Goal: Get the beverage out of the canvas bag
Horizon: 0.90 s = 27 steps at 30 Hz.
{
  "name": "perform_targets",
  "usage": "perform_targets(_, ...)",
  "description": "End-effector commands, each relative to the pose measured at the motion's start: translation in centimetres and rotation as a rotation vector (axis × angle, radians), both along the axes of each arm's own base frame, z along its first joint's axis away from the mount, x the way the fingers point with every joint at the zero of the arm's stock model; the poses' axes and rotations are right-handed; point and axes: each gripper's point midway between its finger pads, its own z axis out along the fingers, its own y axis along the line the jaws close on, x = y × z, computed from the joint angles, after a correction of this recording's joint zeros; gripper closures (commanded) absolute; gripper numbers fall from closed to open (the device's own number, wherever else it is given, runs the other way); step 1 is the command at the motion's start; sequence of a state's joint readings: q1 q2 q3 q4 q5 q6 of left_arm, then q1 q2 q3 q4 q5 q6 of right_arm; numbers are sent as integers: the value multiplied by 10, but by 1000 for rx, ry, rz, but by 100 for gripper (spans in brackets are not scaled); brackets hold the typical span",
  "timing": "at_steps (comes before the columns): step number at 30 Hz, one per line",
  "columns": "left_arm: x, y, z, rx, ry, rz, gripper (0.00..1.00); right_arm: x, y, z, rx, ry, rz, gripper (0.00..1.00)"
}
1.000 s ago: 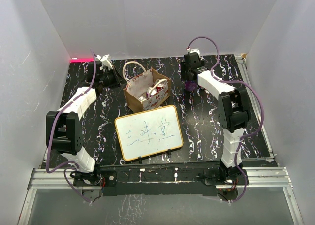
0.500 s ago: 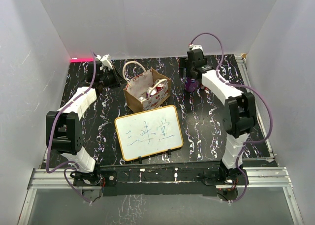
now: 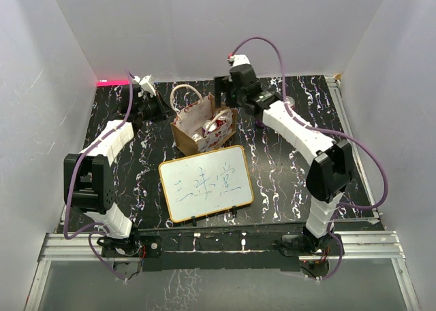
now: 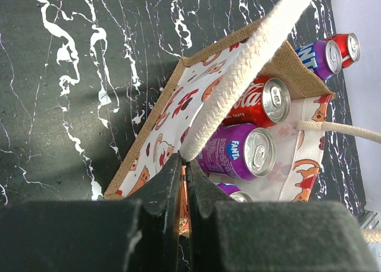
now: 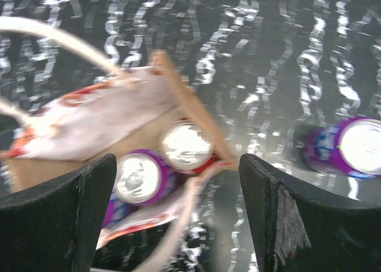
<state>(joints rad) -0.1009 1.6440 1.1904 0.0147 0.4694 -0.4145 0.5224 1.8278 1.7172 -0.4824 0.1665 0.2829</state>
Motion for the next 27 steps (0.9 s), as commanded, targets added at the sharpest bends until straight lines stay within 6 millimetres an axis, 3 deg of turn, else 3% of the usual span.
perform_targets(1,-3,-2,16,-26,-37,-14,100,-10,44,53,73,-94,64,15)
perform_targets(5,-4,-2,17,-29,-41,-16,100,-15,77,36,41,-40,122,22)
perform_targets(9,-4,-1,18,-27,-44,-13,100,-17,90,11,-13,11,131,23)
perform_targets(16,-4,-2,19,-30,-45,-15,100,-13,76,-19,-100,57,63,23)
perform_targets(27,-4,-2,20,-29,-47,-14,100,1,57,-53,-240,91,-39,14)
